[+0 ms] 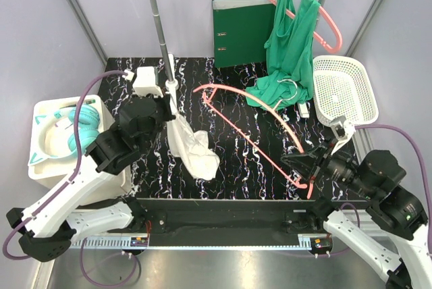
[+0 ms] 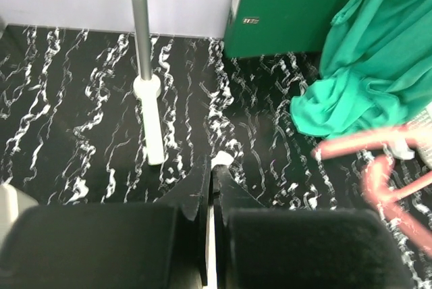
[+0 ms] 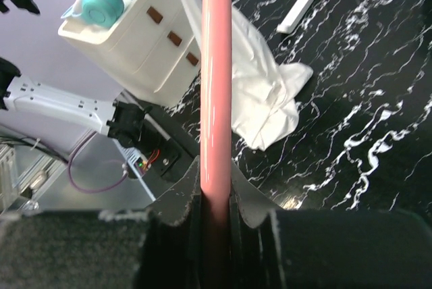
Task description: Remove the tank top from the hanger
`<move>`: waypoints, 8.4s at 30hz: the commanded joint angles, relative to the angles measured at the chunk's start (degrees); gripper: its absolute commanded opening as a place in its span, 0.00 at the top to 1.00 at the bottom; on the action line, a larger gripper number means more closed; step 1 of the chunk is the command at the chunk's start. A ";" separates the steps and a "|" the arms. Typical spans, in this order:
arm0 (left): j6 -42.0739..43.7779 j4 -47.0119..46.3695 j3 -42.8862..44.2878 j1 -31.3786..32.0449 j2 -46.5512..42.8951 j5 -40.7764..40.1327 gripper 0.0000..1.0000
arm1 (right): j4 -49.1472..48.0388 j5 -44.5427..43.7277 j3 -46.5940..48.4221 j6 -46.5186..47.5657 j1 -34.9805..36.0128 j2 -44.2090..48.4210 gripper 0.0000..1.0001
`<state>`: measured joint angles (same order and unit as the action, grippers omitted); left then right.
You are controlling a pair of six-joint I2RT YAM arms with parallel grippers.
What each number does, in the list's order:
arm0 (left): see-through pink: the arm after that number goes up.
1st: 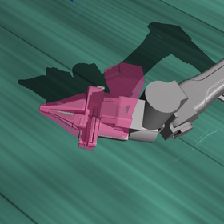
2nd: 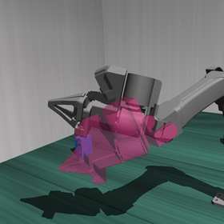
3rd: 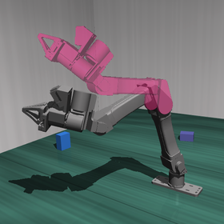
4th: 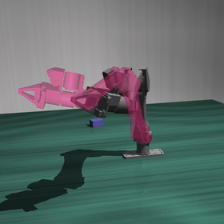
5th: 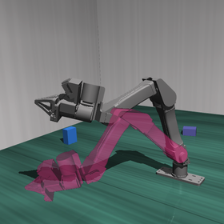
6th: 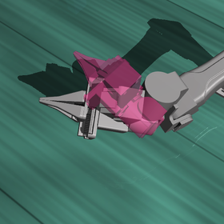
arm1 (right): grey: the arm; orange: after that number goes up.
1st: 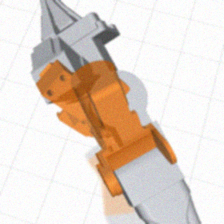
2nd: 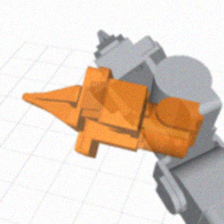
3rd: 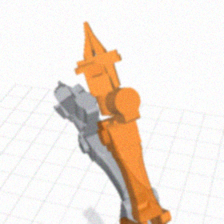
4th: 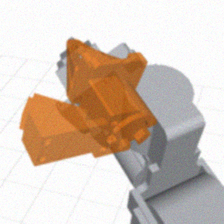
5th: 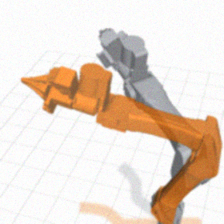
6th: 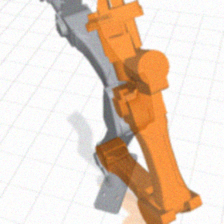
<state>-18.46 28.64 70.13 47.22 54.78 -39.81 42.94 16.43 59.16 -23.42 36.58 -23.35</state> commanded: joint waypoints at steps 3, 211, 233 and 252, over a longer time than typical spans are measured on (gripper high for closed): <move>1.14 -0.87 -2.01 -0.20 -2.14 11.54 0.82 | -3.56 -5.79 5.97 5.05 -0.19 -7.14 1.00; -19.51 -8.52 -29.17 -1.26 -32.19 19.16 0.17 | -39.77 -21.79 9.84 -10.07 21.34 -88.80 0.81; -18.90 -9.48 -28.56 -1.26 -30.79 20.39 0.17 | -23.08 -45.34 -13.12 -5.94 -2.78 -30.00 1.00; -19.78 -9.48 -29.17 -1.17 -30.09 26.36 0.17 | -32.20 -32.87 10.44 -0.76 -44.83 -48.26 1.00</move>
<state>-38.28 21.30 41.08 45.98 24.99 -15.92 17.98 -21.12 64.47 -26.17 -3.64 -67.00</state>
